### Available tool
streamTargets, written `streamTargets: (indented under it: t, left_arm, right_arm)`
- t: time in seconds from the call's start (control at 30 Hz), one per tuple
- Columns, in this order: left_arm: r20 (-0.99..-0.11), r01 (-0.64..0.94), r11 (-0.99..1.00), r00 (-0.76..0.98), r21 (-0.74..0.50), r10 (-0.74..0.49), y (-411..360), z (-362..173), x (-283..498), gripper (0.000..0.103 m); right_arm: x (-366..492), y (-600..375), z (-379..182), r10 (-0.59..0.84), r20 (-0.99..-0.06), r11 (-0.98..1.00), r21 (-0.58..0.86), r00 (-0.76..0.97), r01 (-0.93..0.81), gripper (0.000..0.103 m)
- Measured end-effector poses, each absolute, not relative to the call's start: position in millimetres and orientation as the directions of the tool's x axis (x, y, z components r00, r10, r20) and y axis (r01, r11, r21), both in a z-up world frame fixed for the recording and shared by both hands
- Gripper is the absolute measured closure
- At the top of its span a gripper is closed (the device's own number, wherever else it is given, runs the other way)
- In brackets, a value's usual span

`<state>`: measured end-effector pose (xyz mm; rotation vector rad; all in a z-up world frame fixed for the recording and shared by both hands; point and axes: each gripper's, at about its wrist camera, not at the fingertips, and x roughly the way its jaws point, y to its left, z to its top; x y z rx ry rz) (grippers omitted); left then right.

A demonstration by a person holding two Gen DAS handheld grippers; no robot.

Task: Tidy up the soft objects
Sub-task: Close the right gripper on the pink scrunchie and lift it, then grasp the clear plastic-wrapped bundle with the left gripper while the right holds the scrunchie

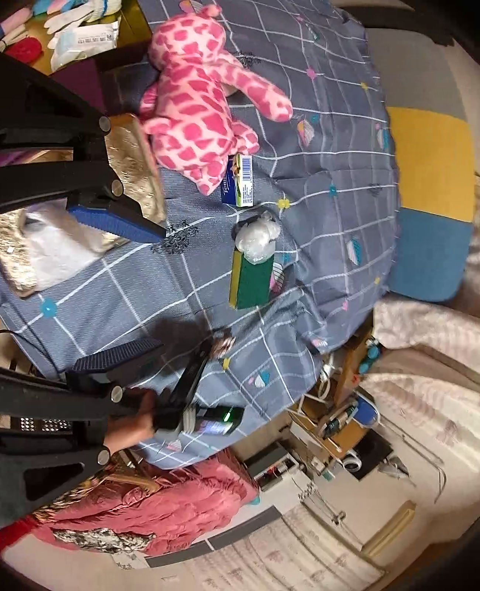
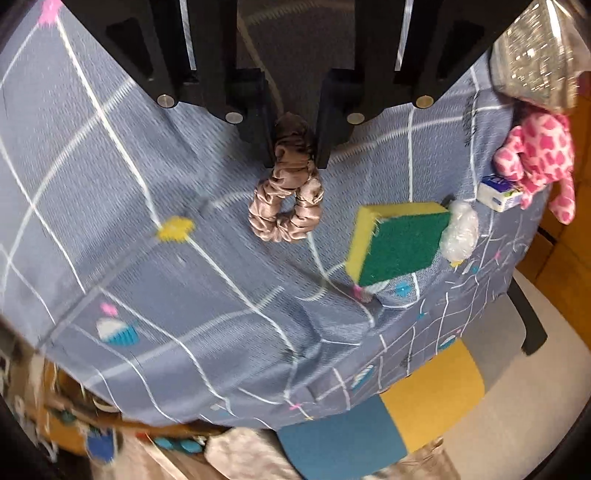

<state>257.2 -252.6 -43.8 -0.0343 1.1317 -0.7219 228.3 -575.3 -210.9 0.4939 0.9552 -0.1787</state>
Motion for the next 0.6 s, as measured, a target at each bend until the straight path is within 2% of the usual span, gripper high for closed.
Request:
streamTargets:
  t: [0.1,0.23,0.3,0.43,0.6]
  left_arm:
    - [-0.826,0.453,0.774,0.131,-0.442,-0.549,-272,-56,284,0.048]
    - [-0.857,0.343,0.822,0.085,-0.454,-0.508,-296,-79,319,0.043]
    - [-0.866,0.297,0.843,0.087,-0.449,-0.492,-307,-90,336,0.041]
    - [-0.885,0.257,0.872,0.105,-0.417,-0.454,-331,-114,369,0.031]
    - [-0.881,0.144,0.89,0.142,-0.432,-0.451,-340,-142,405,0.03]
  right_arm:
    - [216,-586,-211,0.094,-0.824,0.858,0.351,0.558,0.374,0.082]
    - [210,-592,-213,0.132,-0.818,0.816,0.41,0.559,0.408,0.082]
    - [215,-591,-214,0.172,-0.808,0.798,0.45,0.563,0.401,0.082]
    - [220,-581,-205,0.159,-0.809,0.837,0.414,0.565,0.357,0.082]
    - [224,-579,-199,0.163,-0.803,0.848,0.411,0.574,0.334,0.082]
